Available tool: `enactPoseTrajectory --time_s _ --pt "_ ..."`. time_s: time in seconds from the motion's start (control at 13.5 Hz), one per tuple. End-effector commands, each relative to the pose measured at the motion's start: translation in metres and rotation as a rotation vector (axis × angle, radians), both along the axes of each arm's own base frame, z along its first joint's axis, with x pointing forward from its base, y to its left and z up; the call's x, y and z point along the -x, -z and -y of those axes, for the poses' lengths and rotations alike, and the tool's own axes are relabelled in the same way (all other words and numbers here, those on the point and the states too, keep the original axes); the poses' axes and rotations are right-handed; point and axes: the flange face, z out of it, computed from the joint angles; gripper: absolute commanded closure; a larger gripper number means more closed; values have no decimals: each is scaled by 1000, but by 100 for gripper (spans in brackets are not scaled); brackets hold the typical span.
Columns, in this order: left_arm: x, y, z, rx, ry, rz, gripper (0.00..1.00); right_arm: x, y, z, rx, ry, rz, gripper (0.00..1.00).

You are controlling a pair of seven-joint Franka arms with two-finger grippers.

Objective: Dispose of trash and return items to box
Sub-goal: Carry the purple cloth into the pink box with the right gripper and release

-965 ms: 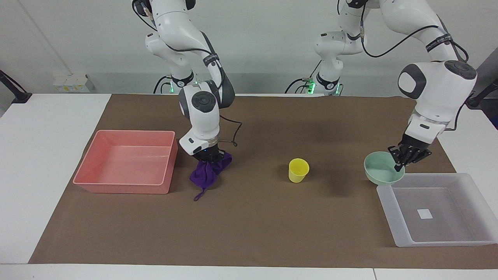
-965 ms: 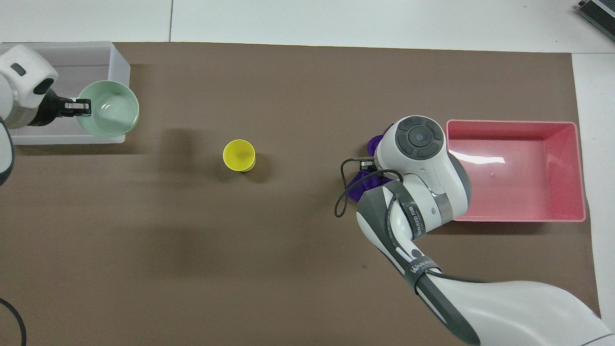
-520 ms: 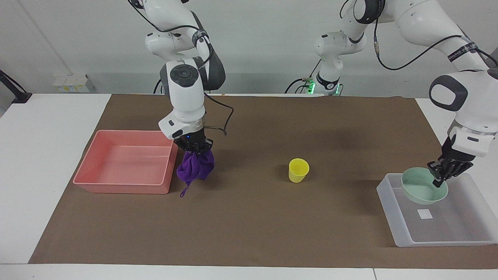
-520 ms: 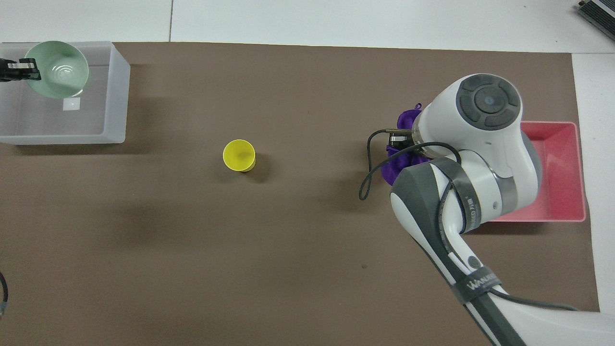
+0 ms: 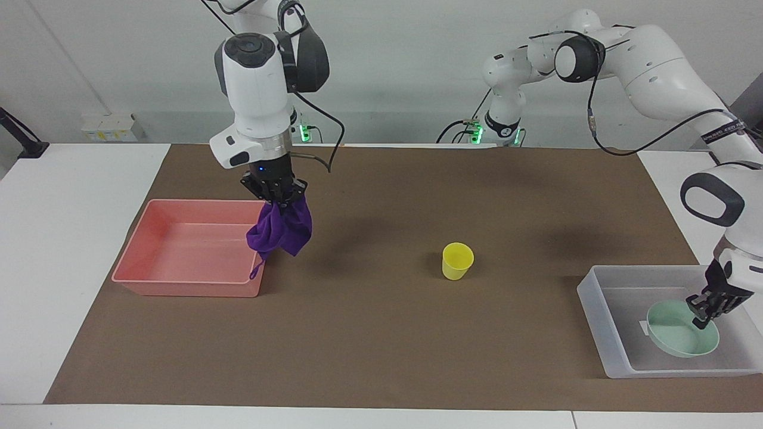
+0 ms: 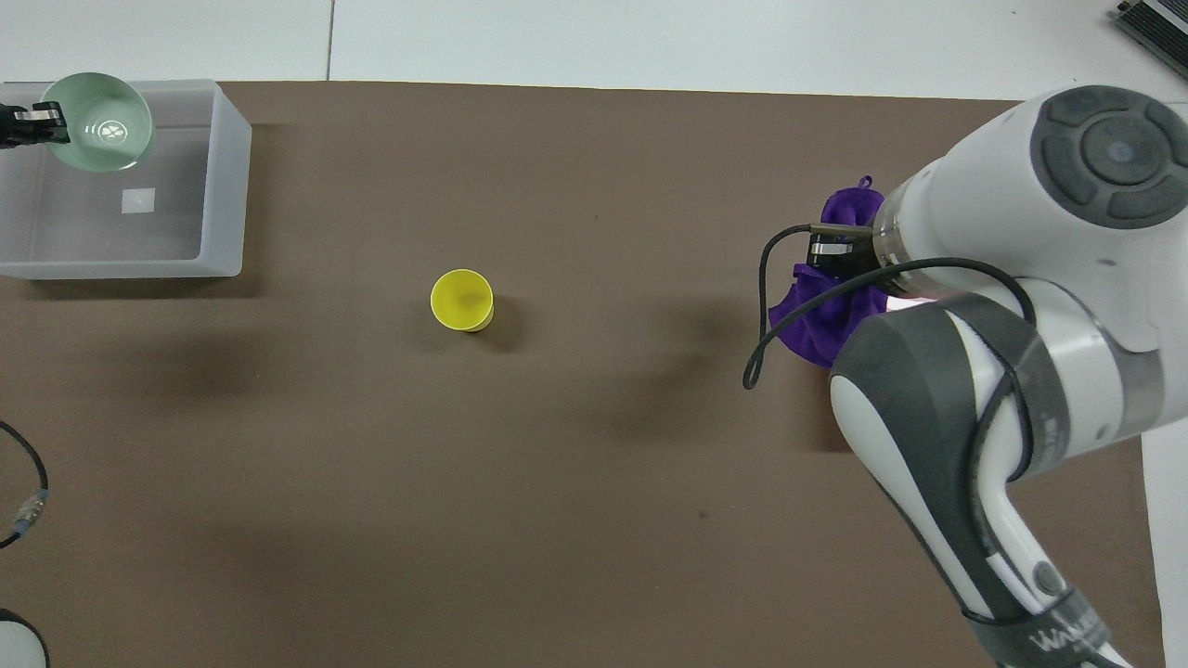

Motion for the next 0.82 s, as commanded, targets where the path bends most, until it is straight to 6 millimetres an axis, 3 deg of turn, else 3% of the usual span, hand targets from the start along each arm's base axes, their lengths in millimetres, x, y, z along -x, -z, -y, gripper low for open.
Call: enactPoseTrajectory --time_s 0.0,0.15,0.3,0.45,0.52,0.74 --pt "-4 7 -2 9 -2 3 100 3 -28 20 9 -24 -19 100" --pt "1 19 -5 9 -7 -20 100 6 -47 46 16 -59 -37 100" --pt "1 20 -5 9 -8 -22 100 6 -52 83 23 -108 -55 100" --pt "17 36 -18 -2 -21 -45 100 7 -42 131 26 -160 -76 100" --pt "25 49 -11 -4 -20 -35 100 8 -36 150 12 -185 -79 100" --pt "37 57 -11 1 -22 -53 100 32 13 210 0 -182 -46 100"
